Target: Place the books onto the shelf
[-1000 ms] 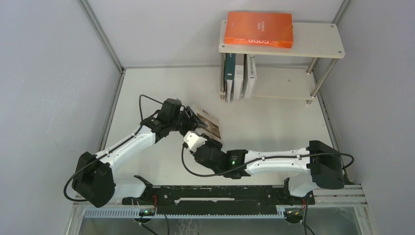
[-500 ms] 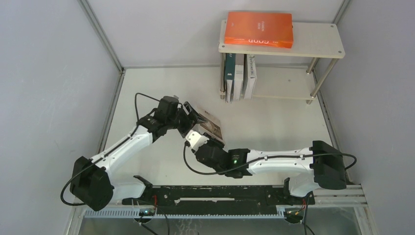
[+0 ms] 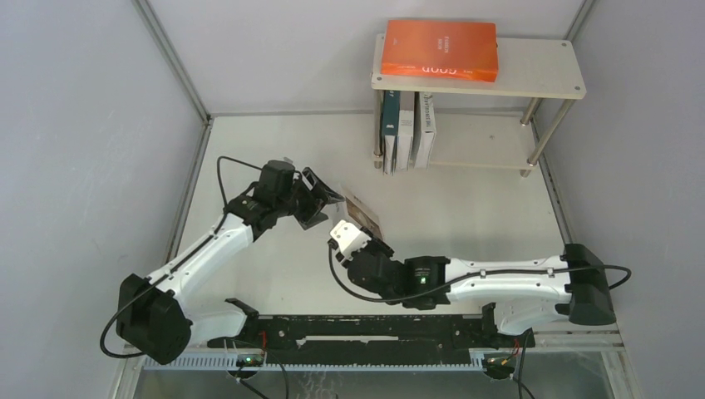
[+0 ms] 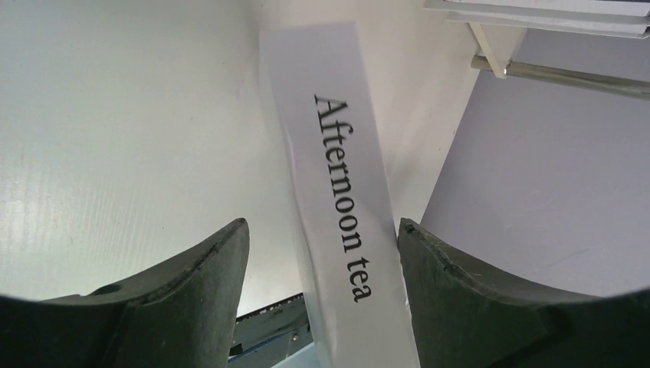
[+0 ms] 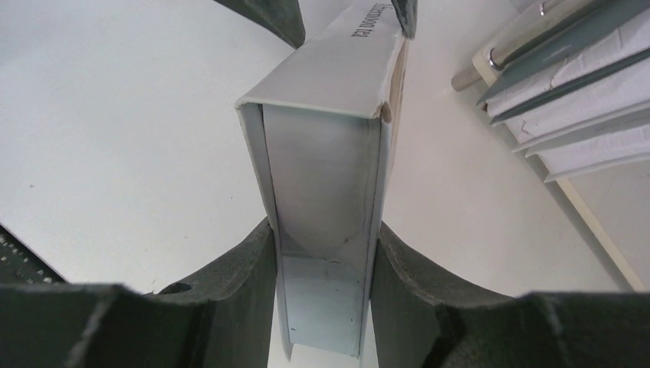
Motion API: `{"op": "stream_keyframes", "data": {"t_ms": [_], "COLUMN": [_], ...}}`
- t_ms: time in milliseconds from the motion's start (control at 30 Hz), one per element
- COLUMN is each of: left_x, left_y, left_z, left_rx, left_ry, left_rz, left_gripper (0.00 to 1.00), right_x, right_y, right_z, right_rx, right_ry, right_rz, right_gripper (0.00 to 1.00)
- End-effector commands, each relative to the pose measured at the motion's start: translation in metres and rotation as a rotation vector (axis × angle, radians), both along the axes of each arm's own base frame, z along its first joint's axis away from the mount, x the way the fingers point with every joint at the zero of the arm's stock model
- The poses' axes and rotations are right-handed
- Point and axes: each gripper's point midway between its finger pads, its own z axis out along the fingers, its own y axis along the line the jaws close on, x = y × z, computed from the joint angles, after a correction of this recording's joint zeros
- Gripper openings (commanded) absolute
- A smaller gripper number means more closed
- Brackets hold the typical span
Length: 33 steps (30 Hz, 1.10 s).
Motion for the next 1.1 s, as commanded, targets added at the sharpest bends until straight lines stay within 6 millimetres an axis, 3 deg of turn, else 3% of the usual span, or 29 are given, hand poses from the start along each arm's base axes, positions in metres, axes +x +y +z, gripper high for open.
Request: {"op": "stream_keyframes", "data": {"t_ms": [0, 300, 567, 900, 1067], "left_x": [0.011, 0.021, 0.024, 0.026, 0.027], "left_y": [0.01, 0.023, 0.027, 0.03, 0.032], "left_z": [0.026, 0.038, 0.033, 0.027, 0.024], "left_rx": [0.008, 0.004, 0.01, 0.022, 0.025], "left_ry": [-0.093, -0.125, -0.118, -0.109, -0.104], "left_rz": [0.04, 0.129, 0.156, 0.158, 0.155], "left_gripper": [0.75, 0.75, 0.75, 0.76, 0.75], "right_x": [-0.004, -0.02, -0.026, -0.019, -0.011], "right_y": [-0.021, -0.071, -0.126, -0.184, -0.2], "right_z": [0.032, 0.041, 0.043, 0.052, 0.061], "right_rx": [0.115, 0.188, 0.266, 0.324, 0.367], "right_ry": [-0.019, -0.002, 0.002, -0.062, -0.085], "right_rz": [-0.101, -0.232, -0.383, -0.589, -0.644], "right_gripper": [0.38, 0.38, 0.38, 0.35, 0.35]}}
